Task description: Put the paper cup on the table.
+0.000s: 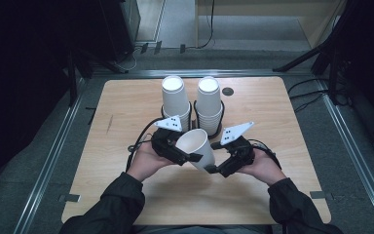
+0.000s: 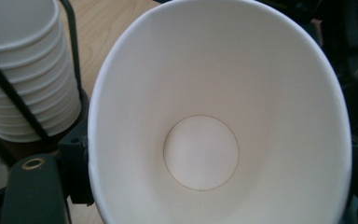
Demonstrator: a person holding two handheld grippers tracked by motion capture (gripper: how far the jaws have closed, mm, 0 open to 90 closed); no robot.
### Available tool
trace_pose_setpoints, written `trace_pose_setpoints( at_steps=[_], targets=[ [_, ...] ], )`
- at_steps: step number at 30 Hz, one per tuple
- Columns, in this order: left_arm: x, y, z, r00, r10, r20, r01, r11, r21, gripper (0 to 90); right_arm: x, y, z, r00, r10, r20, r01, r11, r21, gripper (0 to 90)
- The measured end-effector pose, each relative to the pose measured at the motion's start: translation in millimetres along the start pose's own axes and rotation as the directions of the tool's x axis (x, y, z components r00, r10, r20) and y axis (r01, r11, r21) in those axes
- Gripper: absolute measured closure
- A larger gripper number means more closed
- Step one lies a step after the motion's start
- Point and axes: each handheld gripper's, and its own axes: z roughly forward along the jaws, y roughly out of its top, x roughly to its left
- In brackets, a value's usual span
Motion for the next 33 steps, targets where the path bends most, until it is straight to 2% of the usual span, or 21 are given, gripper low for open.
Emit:
trace_pose_setpoints(
  at_steps=[4, 6, 8, 13, 16, 20, 24, 28, 31, 33],
  targets=[
    [2.0, -3.9, -1.9, 0.9998, 0.008, -0.021, -0.007, 0.9996, 0.028, 16.4, -0.5, -0.5, -5.3, 1.0, -0.004, 0.0, 0.004, 1.0, -0.013, 14.7],
    [2.7, -5.1, -2.9, 0.9995, 0.02, -0.026, -0.019, 0.9992, 0.036, 16.3, -1.7, -1.9, -6.6, 0.9999, -0.014, 0.004, 0.014, 1.0, 0.0, 14.7],
    [2.6, -6.9, -4.1, 0.9983, 0.033, -0.049, -0.031, 0.9984, 0.047, 16.3, -3.4, -3.8, -6.7, 0.9999, -0.01, 0.009, 0.01, 1.0, 0.014, 14.7],
    [5.9, -10.6, -6.7, 0.9968, 0.042, -0.067, -0.036, 0.9962, 0.079, 16.2, -7.5, -7.2, -5.7, 0.9981, 0.004, 0.062, -0.006, 1.0, 0.024, 14.9],
    [8.3, -10.7, -9.5, 0.9983, -0.003, -0.058, 0.008, 0.9962, 0.086, 16.1, -9.4, -9.3, -6.9, 0.996, 0.014, 0.088, -0.016, 0.999, 0.03, 14.8],
    [9.7, -13.1, -13.3, 0.9965, 0.001, -0.084, 0.007, 0.9954, 0.096, 16.0, -12.4, -12.6, -12.1, 0.9883, 0.025, 0.151, -0.03, 0.999, 0.033, 14.9],
    [11.5, -17.0, -17.5, 0.9957, -0.001, -0.093, 0.009, 0.996, 0.089, 15.9, -18.3, -14.8, -16.3, 0.9776, 0.064, 0.201, -0.068, 0.998, 0.013, 14.9],
    [14.2, -21.1, -23.0, 0.9942, -0.01, -0.107, 0.02, 0.9956, 0.092, 15.7, -24.8, -17.4, -17.1, 0.9652, 0.093, 0.244, -0.102, 0.995, 0.021, 15.0],
    [14.2, -23.5, -28.0, 0.9925, -0.01, -0.122, 0.021, 0.996, 0.086, 15.6, -29.1, -18.1, -18.4, 0.9599, 0.105, 0.26, -0.112, 0.994, 0.013, 15.0],
    [14.1, -24.2, -30.3, 0.9909, -0.023, -0.132, 0.033, 0.9963, 0.079, 15.6, -31.0, -17.8, -19.8, 0.9597, 0.119, 0.255, -0.123, 0.992, 0.0, 15.1]
  ],
)
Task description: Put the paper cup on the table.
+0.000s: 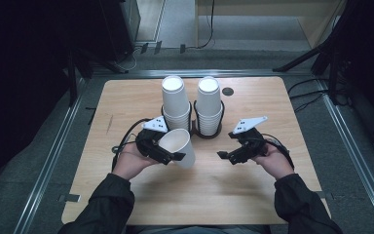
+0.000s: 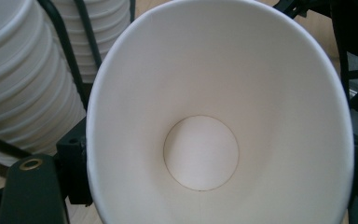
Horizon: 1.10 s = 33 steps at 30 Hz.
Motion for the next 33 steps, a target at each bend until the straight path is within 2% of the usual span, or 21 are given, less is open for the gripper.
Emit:
trace_pose_setpoints(
  at_steps=[3, 8, 11, 13, 15, 19, 24, 29, 33],
  targets=[
    [0.6, -1.3, -5.6, 1.0, -0.008, -0.004, 0.008, 0.9998, -0.017, 15.6, -2.9, 0.8, -0.9, 0.9993, 0.02, -0.03, -0.021, 1.0, -0.011, 15.1],
    [5.2, -6.7, -12.0, 0.9994, -0.021, -0.027, 0.021, 0.9997, -0.013, 15.5, -4.8, 2.0, 0.3, 0.9996, 0.023, -0.016, -0.023, 1.0, 0.004, 15.1],
    [9.5, -9.0, -15.9, 0.9979, -0.057, -0.03, 0.057, 0.9984, 0.0, 15.0, -6.2, 1.8, 1.3, 0.9996, 0.021, -0.016, -0.021, 1.0, 0.01, 15.1],
    [10.9, -9.7, -18.6, 0.9973, -0.064, -0.037, 0.064, 0.998, -0.005, 15.1, -7.9, 1.6, 1.8, 0.9996, 0.026, -0.013, -0.026, 1.0, 0.016, 15.2],
    [12.5, -10.6, -21.3, 0.997, -0.063, -0.044, 0.063, 0.998, -0.007, 15.1, -9.8, 2.0, 0.8, 0.9997, 0.024, 0.005, -0.024, 1.0, 0.008, 15.7],
    [17.5, -15.1, -24.5, 0.9963, -0.06, -0.062, 0.059, 0.9982, -0.01, 15.1, -13.2, 1.9, -0.4, 0.9989, 0.047, 0.002, -0.047, 0.999, 0.003, 15.7],
    [23.4, -18.6, -29.2, 0.9946, -0.068, -0.078, 0.067, 0.9976, -0.016, 14.8, -14.6, 0.3, 0.2, 0.9993, 0.016, 0.035, -0.016, 1.0, 0.01, 15.7],
    [30.6, -22.7, -33.4, 0.9921, -0.063, -0.109, 0.062, 0.998, -0.01, 14.7, -18.7, -3.0, 2.5, 0.9988, 0.031, 0.038, -0.032, 0.999, 0.026, 15.7],
    [38.7, -24.7, -35.9, 0.9901, -0.074, -0.119, 0.073, 0.9972, -0.014, 14.7, -20.7, -6.3, 1.4, 0.9983, 0.041, 0.04, -0.042, 0.999, 0.025, 15.7]
  ],
)
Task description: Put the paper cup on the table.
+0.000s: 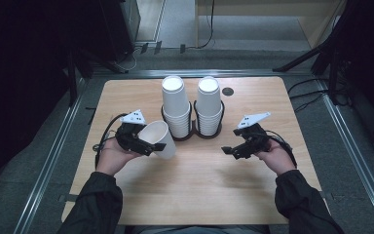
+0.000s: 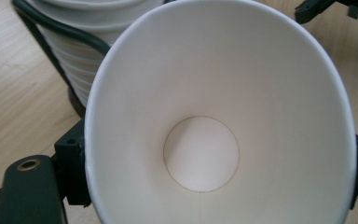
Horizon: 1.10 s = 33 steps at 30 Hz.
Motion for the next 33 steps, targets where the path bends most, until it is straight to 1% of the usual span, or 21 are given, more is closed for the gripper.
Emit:
trace_pose_setpoints(
  at_steps=[1, 3, 6, 8, 9, 12, 14, 16, 18, 20, 21, 25, 28, 29, 30, 32, 33],
  targets=[
    [2.0, 0.4, -0.4, 1.0, -0.008, -0.001, 0.008, 1.0, 0.001, 14.5, -0.2, -0.7, -0.5, 1.0, 0.0, 0.003, 0.0, 1.0, -0.002, 15.7],
    [5.2, 2.3, -3.3, 0.9998, -0.011, -0.017, 0.011, 0.9999, 0.002, 14.4, -0.8, -2.8, -2.9, 1.0, 0.005, 0.004, -0.005, 1.0, -0.002, 15.7],
    [9.8, 3.9, -7.3, 0.9997, -0.01, -0.022, 0.01, 0.9999, -0.014, 14.4, -0.4, -5.5, -5.3, 0.9998, 0.017, 0.007, -0.017, 1.0, 0.001, 15.7],
    [14.8, 3.6, -9.5, 0.9995, -0.014, -0.029, 0.014, 0.9996, -0.024, 14.4, -0.1, -7.4, -6.3, 0.9998, 0.019, 0.008, -0.019, 1.0, 0.004, 15.7],
    [17.7, 3.1, -10.0, 0.9994, -0.017, -0.032, 0.016, 0.9996, -0.023, 14.4, -0.2, -8.5, -6.5, 0.9999, 0.013, 0.011, -0.013, 1.0, 0.007, 15.7],
    [26.1, 1.4, -11.3, 0.9985, -0.027, -0.048, 0.026, 0.9994, -0.022, 14.4, 0.7, -11.8, -8.2, 0.9997, 0.017, 0.016, -0.017, 1.0, 0.012, 15.7],
    [32.4, 0.3, -12.0, 0.9972, -0.041, -0.063, 0.04, 0.9991, -0.017, 14.4, 1.3, -13.6, -10.3, 0.9996, 0.022, 0.02, -0.022, 1.0, 0.009, 15.7],
    [37.2, -0.3, -11.7, 0.9961, -0.03, -0.083, 0.03, 0.9995, -0.006, 14.4, 2.2, -15.1, -12.6, 0.9993, 0.017, 0.033, -0.017, 1.0, 0.001, 15.7],
    [44.8, -1.2, -10.0, 0.9952, -0.052, -0.083, 0.051, 0.9986, -0.009, 14.5, 2.5, -16.9, -16.1, 0.9991, 0.021, 0.037, -0.021, 1.0, -0.019, 15.7],
    [48.8, -1.5, -9.4, 0.9941, -0.052, -0.096, 0.051, 0.9987, -0.01, 14.4, 2.8, -18.7, -18.6, 0.9988, 0.022, 0.045, -0.021, 0.999, -0.026, 15.7],
    [51.2, -1.7, -9.1, 0.9937, -0.052, -0.099, 0.051, 0.9987, -0.009, 14.5, 3.3, -19.5, -19.5, 0.9985, 0.029, 0.047, -0.028, 0.999, -0.025, 15.7],
    [60.7, -4.5, -8.4, 0.991, -0.064, -0.117, 0.063, 0.9978, -0.02, 14.4, 3.0, -24.6, -22.4, 0.9978, 0.035, 0.056, -0.034, 0.999, -0.018, 15.7],
    [66.9, -7.7, -8.1, 0.9881, -0.084, -0.129, 0.083, 0.9964, -0.016, 14.5, 3.5, -27.3, -24.5, 0.9971, 0.045, 0.062, -0.044, 0.999, -0.013, 15.7],
    [68.5, -8.4, -8.4, 0.9878, -0.084, -0.131, 0.083, 0.9964, -0.013, 14.5, 3.3, -28.2, -24.8, 0.9971, 0.043, 0.063, -0.043, 0.999, -0.014, 15.7],
    [71.0, -9.8, -8.4, 0.9868, -0.093, -0.132, 0.091, 0.9956, -0.02, 14.5, 3.7, -28.9, -25.2, 0.9969, 0.051, 0.061, -0.05, 0.999, -0.009, 15.7],
    [75.2, -10.6, -8.6, 0.9847, -0.104, -0.14, 0.103, 0.9946, -0.015, 14.4, 3.8, -31.5, -25.6, 0.9965, 0.052, 0.066, -0.052, 0.999, 0.002, 15.7],
    [77.2, -10.8, -9.1, 0.9836, -0.1, -0.15, 0.099, 0.995, -0.01, 14.4, 3.7, -32.1, -25.6, 0.9966, 0.051, 0.065, -0.052, 0.999, 0.002, 15.7]
  ],
)
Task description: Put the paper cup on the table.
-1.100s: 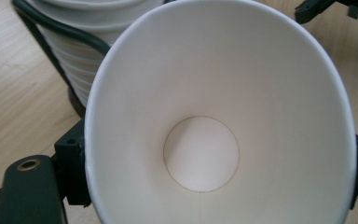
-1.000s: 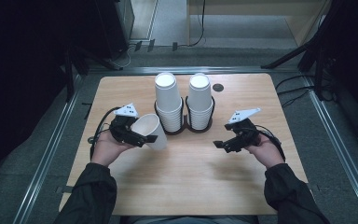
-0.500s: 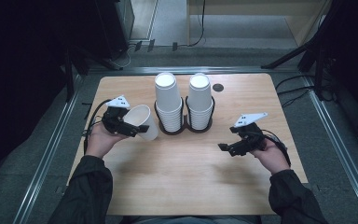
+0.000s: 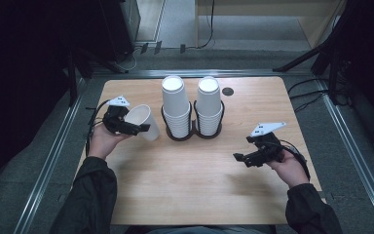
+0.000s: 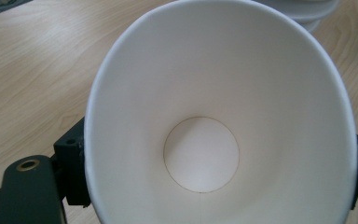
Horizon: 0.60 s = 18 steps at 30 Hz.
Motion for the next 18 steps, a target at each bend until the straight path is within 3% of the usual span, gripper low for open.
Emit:
trace_pose_setpoints(
  at_steps=[8, 15, 18],
  targets=[
    [15.7, -3.2, 0.1, 0.9984, -0.027, -0.05, 0.028, 0.9995, 0.012, 13.4, 0.1, -5.7, -5.9, 0.9998, 0.012, 0.018, -0.012, 1.0, -0.008, 15.7],
    [25.1, -5.2, -2.6, 0.995, -0.02, -0.098, 0.021, 0.9998, 0.006, 12.9, 1.5, -9.0, -7.5, 0.9995, 0.017, 0.027, -0.016, 1.0, -0.003, 15.7],
    [34.0, -10.4, -2.7, 0.9923, -0.064, -0.106, 0.064, 0.998, -0.005, 12.8, 2.1, -10.8, -7.8, 0.9993, 0.022, 0.029, -0.022, 1.0, 0.006, 15.7]
  ],
)
